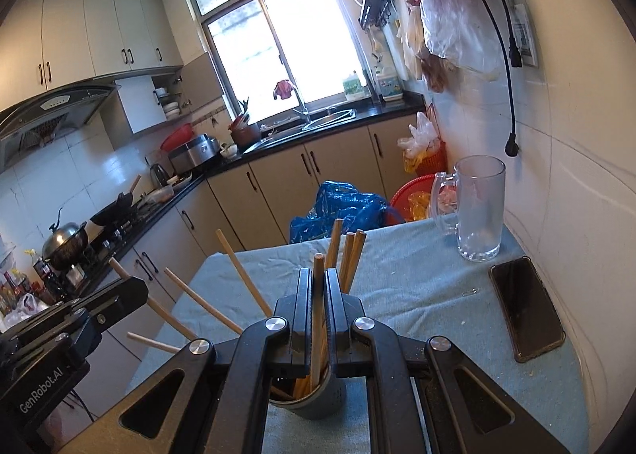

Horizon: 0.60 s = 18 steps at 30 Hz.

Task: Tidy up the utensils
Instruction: 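Lower both held chopsticks into the black holder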

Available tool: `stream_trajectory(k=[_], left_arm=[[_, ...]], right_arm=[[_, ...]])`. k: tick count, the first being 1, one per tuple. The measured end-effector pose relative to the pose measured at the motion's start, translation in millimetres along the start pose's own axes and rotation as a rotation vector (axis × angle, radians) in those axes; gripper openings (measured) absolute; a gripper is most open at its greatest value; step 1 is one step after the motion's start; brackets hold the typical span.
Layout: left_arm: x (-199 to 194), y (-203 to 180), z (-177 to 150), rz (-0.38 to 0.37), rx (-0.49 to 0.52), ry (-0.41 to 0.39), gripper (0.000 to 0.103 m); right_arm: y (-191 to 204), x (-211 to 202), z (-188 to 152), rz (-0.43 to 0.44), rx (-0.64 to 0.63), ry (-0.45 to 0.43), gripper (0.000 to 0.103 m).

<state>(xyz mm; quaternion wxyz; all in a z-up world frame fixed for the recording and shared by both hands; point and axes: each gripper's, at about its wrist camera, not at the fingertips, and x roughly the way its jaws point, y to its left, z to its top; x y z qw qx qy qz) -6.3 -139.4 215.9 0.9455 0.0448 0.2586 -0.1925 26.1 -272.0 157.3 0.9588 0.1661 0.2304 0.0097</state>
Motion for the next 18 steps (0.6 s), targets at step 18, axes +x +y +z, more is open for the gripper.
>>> stream_trajectory(k=[18], left_arm=[[8.3,5.5,-7.3,0.006,-0.017,0.047,0.006]], right_arm=[[-5.6,1.9,0.6,-0.014,0.006,0.005,0.008]])
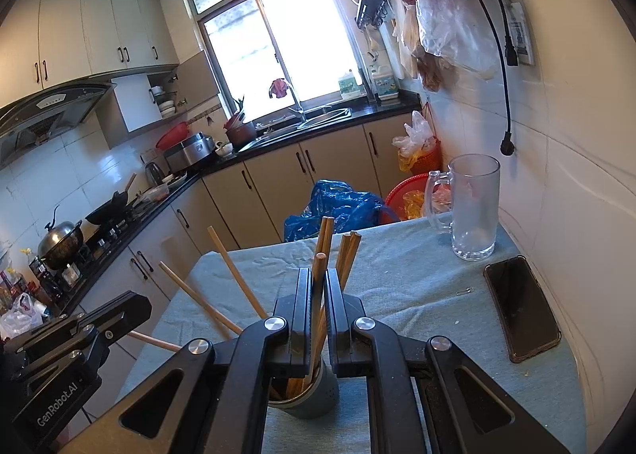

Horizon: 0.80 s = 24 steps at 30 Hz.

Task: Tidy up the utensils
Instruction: 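Lower both held chopsticks into the black holder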

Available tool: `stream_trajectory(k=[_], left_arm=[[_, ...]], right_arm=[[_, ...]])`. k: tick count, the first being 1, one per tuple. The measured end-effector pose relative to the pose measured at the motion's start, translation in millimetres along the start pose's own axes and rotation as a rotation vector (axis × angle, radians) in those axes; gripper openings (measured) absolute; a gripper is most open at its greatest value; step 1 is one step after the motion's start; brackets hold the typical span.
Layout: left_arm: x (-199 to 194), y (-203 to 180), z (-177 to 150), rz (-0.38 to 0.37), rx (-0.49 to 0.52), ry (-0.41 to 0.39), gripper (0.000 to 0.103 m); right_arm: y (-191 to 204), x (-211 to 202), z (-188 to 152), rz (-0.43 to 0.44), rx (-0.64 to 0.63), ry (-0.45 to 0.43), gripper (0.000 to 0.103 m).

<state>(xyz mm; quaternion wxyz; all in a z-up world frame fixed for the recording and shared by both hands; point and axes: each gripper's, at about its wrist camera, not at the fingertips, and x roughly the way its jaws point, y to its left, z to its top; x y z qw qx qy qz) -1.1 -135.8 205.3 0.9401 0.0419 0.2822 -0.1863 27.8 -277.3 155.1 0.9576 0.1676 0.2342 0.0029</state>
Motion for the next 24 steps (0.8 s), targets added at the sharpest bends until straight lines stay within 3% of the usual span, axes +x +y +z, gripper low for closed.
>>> stream_trajectory(k=[24], left_arm=[[-2.6,5.5,-7.6,-0.003,-0.021,0.023,0.006]], right_arm=[[-0.2,4.7,-4.3,0.002,0.011,0.021,0.008]])
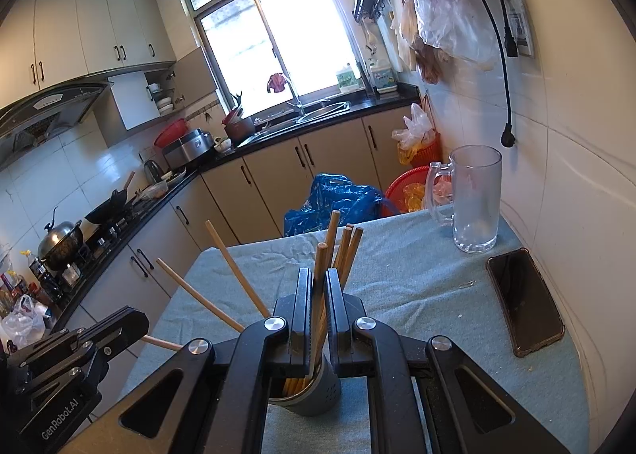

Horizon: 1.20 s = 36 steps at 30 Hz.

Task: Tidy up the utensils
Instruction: 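Lower both held chopsticks into the black holder, then open both tools to release the chopsticks into the holder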

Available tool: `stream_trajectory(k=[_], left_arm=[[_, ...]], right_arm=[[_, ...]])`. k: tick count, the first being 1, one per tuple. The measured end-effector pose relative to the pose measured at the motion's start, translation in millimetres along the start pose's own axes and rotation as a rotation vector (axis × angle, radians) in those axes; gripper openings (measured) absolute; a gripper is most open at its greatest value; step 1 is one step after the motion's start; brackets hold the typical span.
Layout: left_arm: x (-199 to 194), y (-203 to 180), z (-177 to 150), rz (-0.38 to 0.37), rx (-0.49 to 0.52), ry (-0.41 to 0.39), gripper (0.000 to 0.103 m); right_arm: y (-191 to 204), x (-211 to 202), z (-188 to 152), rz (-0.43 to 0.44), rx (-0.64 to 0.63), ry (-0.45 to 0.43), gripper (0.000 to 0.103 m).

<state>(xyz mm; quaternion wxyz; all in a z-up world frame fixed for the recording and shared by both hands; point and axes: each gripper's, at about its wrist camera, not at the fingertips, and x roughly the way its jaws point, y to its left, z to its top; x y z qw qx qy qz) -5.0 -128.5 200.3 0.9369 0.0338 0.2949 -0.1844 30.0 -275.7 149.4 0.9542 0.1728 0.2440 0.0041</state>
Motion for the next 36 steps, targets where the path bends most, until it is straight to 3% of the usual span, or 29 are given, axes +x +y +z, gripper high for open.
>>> stream_trajectory(k=[4,8,16,23,25,27,29,30,32,35,36], left_arm=[[-1.6,9.2,-0.1,-0.01,-0.027,0.008,0.007],[-6.7,31.1,-1.3,-0.055,-0.106,-0.001,0.038],[-10.2,67.9,-11.3,-0.047,-0.183,-0.008,0.04],[0.4,61.0,-14.7,-0.079,-0.151,-0.018,0.048],[6.6,57.2,-14.0,-0.086,-0.141,-0.008,0.048],[12.3,54.3,-12.3,-0.09,-0.137,-0.001,0.048],[19.1,51.3,-9.6,-0.096,-0.13,0.009,0.047],[22.6,50.2,-7.6,-0.1,-0.129,0.016,0.044],[27.6,49.8,-4.3,-0.11,-0.141,0.03,0.021],[33.2,52.3,-1.6,-0.147,-0.179,0.052,0.007],[33.9,53.0,-1.1,-0.151,-0.187,0.053,0.007]], right_arm=[[1.1,0.3,-0.7,0.0,-0.001,0.002,0.009],[2.3,0.9,-1.5,-0.005,-0.002,0.008,0.016],[5.3,7.3,-6.3,0.002,-0.006,0.025,0.016],[5.5,10.1,-5.6,0.0,-0.007,0.028,0.016],[5.0,11.4,-6.7,-0.005,-0.004,0.031,0.017],[2.8,10.9,-8.1,-0.008,0.003,0.031,0.029],[0.4,9.1,-10.8,-0.011,0.014,0.02,0.051],[-0.9,8.6,-11.7,-0.017,0.016,0.017,0.051],[-2.5,10.1,-12.4,-0.015,0.015,0.022,0.051],[-3.3,13.3,-12.6,-0.01,0.016,0.032,0.051],[-3.1,13.7,-12.3,-0.01,0.016,0.033,0.051]])
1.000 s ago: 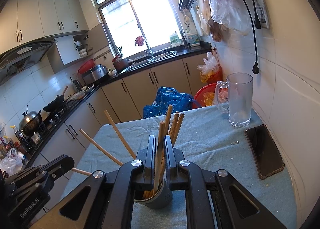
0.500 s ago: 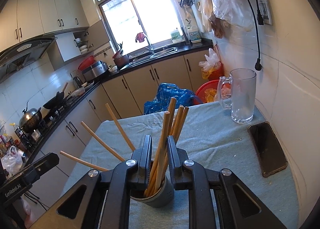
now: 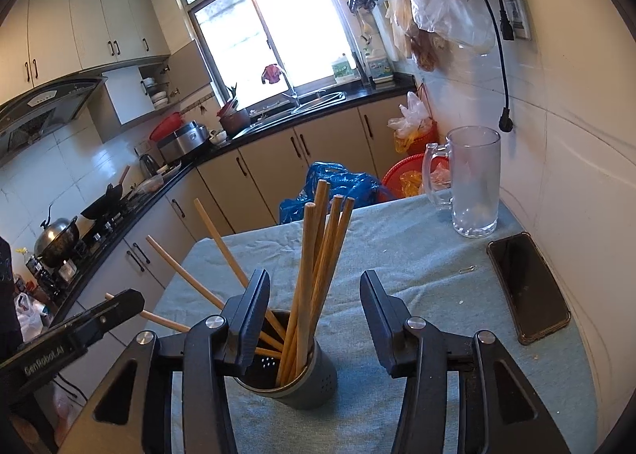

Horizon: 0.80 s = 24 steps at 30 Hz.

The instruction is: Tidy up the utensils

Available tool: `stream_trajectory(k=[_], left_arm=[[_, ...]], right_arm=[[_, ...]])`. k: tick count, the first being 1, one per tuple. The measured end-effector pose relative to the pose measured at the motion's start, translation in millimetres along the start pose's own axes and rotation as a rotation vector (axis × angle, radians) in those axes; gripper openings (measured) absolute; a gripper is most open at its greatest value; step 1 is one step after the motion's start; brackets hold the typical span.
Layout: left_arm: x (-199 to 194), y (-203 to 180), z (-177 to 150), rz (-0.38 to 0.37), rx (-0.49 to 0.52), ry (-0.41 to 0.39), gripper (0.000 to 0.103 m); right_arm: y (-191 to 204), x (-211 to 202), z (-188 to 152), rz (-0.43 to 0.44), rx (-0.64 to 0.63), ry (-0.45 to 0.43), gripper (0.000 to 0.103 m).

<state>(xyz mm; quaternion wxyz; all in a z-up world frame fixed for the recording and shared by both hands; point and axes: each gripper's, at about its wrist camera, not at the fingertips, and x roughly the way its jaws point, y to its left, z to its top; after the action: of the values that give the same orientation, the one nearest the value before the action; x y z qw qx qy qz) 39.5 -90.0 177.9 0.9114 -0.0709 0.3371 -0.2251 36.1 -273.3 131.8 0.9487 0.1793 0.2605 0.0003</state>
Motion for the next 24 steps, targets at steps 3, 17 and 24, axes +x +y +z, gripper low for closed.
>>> stream_trajectory(k=[3,17,24], left_arm=[[-1.0,0.7,0.8,-0.004,-0.01,-0.004,0.006],[-27.7,-18.0,14.7,0.006,0.089,-0.099,0.005],[-43.5,0.1,17.8,-0.005,0.044,-0.127,0.006]], right_arm=[[-0.5,1.2,1.2,-0.005,-0.004,0.001,0.04],[2.6,-4.9,8.6,0.023,-0.003,-0.02,0.008],[4.8,-11.0,10.9,0.026,-0.005,-0.042,0.008]])
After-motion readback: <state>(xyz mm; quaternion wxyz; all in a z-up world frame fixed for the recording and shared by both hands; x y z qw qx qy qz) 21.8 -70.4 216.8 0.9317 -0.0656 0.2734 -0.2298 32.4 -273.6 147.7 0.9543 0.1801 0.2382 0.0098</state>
